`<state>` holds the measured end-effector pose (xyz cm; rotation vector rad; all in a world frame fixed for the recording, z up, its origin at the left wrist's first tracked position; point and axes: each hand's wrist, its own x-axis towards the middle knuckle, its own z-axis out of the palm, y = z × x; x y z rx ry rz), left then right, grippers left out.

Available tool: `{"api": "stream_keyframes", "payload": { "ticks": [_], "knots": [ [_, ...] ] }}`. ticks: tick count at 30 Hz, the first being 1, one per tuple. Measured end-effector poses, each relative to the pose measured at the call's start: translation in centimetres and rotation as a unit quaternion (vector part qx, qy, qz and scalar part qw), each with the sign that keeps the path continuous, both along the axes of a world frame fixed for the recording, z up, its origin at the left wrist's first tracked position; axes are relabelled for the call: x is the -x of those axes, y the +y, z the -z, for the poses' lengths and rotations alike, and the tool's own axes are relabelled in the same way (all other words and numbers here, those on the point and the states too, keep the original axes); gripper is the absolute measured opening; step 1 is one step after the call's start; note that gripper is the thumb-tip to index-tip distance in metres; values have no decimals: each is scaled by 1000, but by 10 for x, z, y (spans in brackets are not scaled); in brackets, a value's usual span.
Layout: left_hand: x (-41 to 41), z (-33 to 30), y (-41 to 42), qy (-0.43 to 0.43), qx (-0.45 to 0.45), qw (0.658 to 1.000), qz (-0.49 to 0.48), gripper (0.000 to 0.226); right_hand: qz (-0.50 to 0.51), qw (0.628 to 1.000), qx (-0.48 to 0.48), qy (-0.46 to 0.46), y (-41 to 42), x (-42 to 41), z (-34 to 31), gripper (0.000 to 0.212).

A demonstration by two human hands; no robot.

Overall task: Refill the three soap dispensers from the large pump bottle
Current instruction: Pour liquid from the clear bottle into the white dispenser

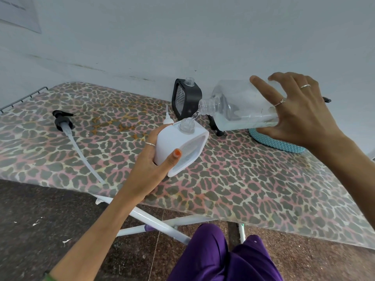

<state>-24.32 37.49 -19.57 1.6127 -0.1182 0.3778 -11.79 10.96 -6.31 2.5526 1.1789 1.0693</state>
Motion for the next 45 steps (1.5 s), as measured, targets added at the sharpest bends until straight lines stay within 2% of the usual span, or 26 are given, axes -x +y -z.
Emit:
{"api": "stream_keyframes", "payload": {
  "ticks": [10,13,22,27,35,45],
  "knots": [
    [1,-1,1,9,-3,1000,-2,62,1,1000,4,-4,0,0,-1,91],
    [1,0,1,8,-2,1000,2,67,1,1000,4,-8,0,0,-1,90],
    [1,0,1,5,-1,1000,1,58,1,1000,0,-10,0,2,-1,84],
    [0,2,1,8,-4,1000,3,64,0,1000,-3,-11,-1,3,-2,83],
    [-4,6,3,-2,-10,1000,0,62,6,1000,3,-10,-3,2,-2,91],
    [0,0,1,-2,7,1000,6,59,4,1000,-4,-8,-3,4,-6,79]
  ]
}}
